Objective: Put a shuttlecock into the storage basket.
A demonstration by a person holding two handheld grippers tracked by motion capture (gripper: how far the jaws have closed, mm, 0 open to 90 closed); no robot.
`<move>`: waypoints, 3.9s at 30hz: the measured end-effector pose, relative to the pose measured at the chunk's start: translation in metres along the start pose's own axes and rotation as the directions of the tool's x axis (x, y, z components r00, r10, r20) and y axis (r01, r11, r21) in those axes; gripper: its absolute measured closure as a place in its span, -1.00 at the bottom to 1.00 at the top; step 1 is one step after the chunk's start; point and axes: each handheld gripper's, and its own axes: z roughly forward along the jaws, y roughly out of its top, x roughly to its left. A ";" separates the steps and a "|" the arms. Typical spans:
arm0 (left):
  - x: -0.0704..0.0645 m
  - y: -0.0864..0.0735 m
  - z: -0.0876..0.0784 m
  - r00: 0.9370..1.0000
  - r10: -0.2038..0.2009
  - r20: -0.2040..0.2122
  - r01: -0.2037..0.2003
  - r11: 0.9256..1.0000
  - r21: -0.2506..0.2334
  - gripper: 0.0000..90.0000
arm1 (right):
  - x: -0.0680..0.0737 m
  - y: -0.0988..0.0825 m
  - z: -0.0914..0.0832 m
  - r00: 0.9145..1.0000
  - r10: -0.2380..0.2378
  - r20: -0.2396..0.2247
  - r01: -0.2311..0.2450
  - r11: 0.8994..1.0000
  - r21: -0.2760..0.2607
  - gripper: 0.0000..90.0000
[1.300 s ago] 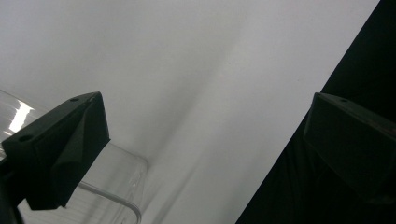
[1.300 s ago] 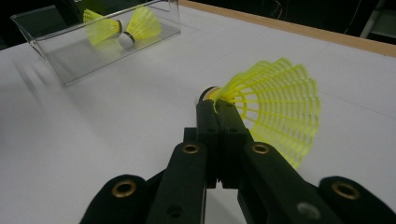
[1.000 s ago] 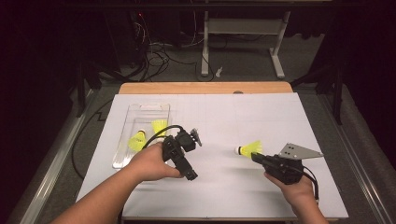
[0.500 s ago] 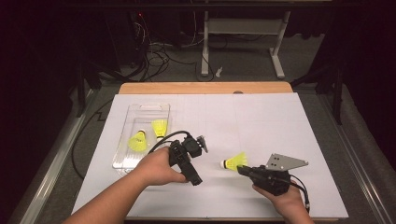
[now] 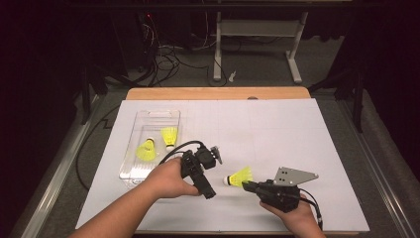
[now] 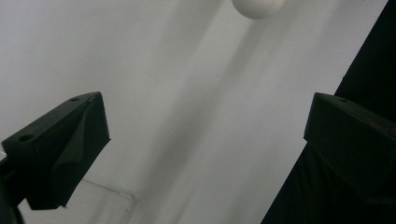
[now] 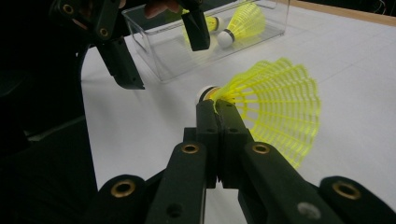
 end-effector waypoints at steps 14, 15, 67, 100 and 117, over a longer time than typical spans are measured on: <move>-0.004 -0.001 0.001 0.999 0.034 -0.012 -0.035 0.999 -0.013 -0.95 | 0.007 0.005 0.000 0.999 -0.010 -0.038 0.009 1.000 -0.029 1.00; -0.005 0.000 0.001 0.999 0.036 -0.013 -0.036 0.999 -0.015 -0.94 | 0.007 0.005 0.000 0.999 -0.009 -0.039 0.008 0.999 -0.031 1.00; -0.014 0.002 0.005 0.993 0.111 0.035 -0.109 0.993 -0.050 0.25 | 0.015 0.009 0.028 0.994 0.013 -0.107 -0.014 1.000 -0.006 1.00; -0.015 0.004 0.009 0.994 0.113 0.006 -0.113 0.993 -0.024 0.41 | 0.014 0.008 0.029 0.997 0.009 -0.078 -0.008 1.000 0.003 0.94; -0.009 -0.002 0.003 0.997 0.081 -0.017 -0.081 0.996 -0.021 0.41 | 0.013 0.008 0.022 1.000 -0.010 -0.028 0.009 1.000 -0.023 0.46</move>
